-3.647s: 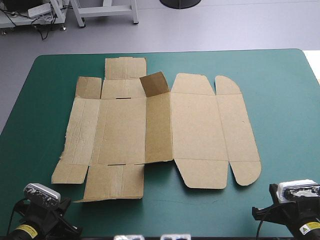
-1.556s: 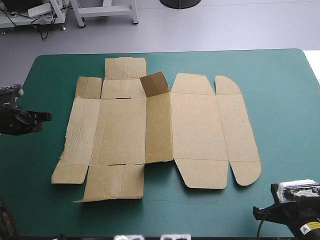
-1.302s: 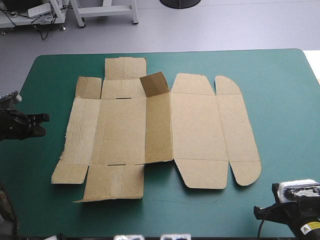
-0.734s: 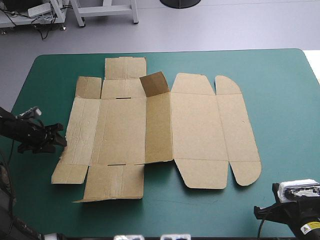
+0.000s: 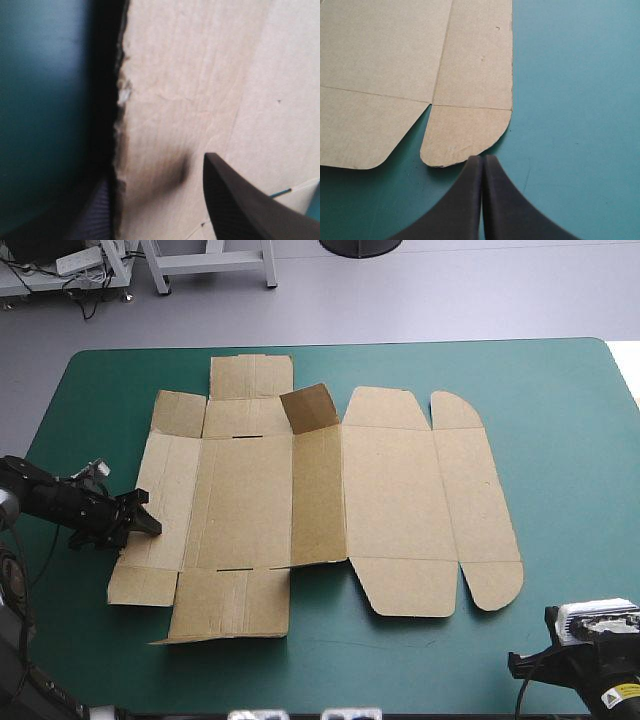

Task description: Fold the box

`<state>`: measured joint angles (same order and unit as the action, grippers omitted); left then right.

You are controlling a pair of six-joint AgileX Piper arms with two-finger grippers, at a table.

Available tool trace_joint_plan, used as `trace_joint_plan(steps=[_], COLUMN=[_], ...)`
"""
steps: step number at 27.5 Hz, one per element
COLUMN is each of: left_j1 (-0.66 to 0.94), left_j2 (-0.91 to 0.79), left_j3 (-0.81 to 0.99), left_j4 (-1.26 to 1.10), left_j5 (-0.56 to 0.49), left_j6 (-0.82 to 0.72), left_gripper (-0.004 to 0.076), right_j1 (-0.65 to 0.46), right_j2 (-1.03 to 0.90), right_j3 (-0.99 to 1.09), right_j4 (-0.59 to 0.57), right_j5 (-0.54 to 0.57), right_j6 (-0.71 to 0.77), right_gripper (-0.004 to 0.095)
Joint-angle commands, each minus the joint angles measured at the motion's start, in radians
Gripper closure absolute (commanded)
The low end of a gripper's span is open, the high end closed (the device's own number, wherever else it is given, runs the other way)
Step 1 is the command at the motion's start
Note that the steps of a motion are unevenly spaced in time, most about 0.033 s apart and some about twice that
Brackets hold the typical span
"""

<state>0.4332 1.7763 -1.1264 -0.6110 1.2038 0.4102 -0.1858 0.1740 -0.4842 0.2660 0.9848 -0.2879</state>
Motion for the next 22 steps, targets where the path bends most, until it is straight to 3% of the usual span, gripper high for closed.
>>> trace_joint_plan(steps=[1,4,6,8,10,16,22], left_j1=[-0.019,-0.025,-0.025,-0.025,-0.025,-0.049,-0.123], left_j2=[0.009,0.017,0.017,0.017,0.017,-0.03,-0.157], left_j3=[0.045,0.06,0.06,0.06,0.06,0.057,-0.061], left_j4=[-0.086,-0.083,-0.084,-0.086,-0.088,-0.079,-0.017], left_j5=[0.091,0.091,0.091,0.091,0.091,0.091,0.091], left_j6=[0.02,0.016,0.016,0.016,0.016,0.034,0.124], left_gripper=[0.0346,0.0377,0.0441,0.0554,0.0724,0.0732,0.0734], right_j1=[0.003,0.003,0.003,0.003,0.003,0.003,0.003], right_j2=[0.014,0.014,0.014,0.014,0.014,0.014,0.014], right_j3=[-0.026,-0.026,-0.026,-0.026,-0.026,-0.026,-0.026], right_j4=[0.006,0.006,0.006,0.006,0.006,0.008,0.01], right_j5=[-0.064,-0.064,-0.064,-0.064,-0.064,-0.064,-0.064], right_j6=[-0.005,-0.005,-0.005,-0.005,-0.005,-0.005,-0.005], right_gripper=[0.0922,0.0922,0.0923,0.0922,0.0922,0.0922,0.0922])
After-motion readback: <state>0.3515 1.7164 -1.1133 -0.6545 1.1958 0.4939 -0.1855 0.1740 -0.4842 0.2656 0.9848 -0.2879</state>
